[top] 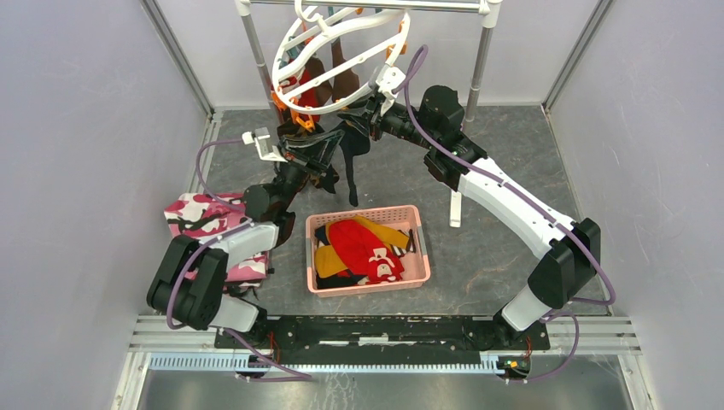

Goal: Clip the socks to the hanger
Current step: Clamp the sock onto the hanger.

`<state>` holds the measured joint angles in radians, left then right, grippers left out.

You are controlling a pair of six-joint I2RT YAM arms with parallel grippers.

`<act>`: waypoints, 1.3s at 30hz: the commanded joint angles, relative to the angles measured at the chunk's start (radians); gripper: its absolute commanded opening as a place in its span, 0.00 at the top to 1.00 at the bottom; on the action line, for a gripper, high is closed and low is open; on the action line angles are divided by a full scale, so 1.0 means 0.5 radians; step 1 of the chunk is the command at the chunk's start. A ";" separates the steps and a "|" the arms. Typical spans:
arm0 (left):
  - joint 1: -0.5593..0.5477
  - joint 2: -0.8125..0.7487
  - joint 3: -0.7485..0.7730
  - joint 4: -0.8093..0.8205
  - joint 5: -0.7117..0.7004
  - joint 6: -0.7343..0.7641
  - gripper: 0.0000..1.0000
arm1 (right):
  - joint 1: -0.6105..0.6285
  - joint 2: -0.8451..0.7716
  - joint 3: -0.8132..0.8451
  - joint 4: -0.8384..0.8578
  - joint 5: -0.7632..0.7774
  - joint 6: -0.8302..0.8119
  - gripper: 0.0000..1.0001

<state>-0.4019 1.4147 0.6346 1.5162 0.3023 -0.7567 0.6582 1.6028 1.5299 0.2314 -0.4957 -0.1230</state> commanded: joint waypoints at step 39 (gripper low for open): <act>-0.046 0.057 0.131 0.441 -0.132 -0.315 0.98 | -0.006 -0.062 0.024 0.021 0.009 0.120 0.94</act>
<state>-0.4221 1.4338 0.6704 1.5204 0.2379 -0.8772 0.6559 1.6028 1.5299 0.2314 -0.4709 -0.0967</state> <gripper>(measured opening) 0.047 0.231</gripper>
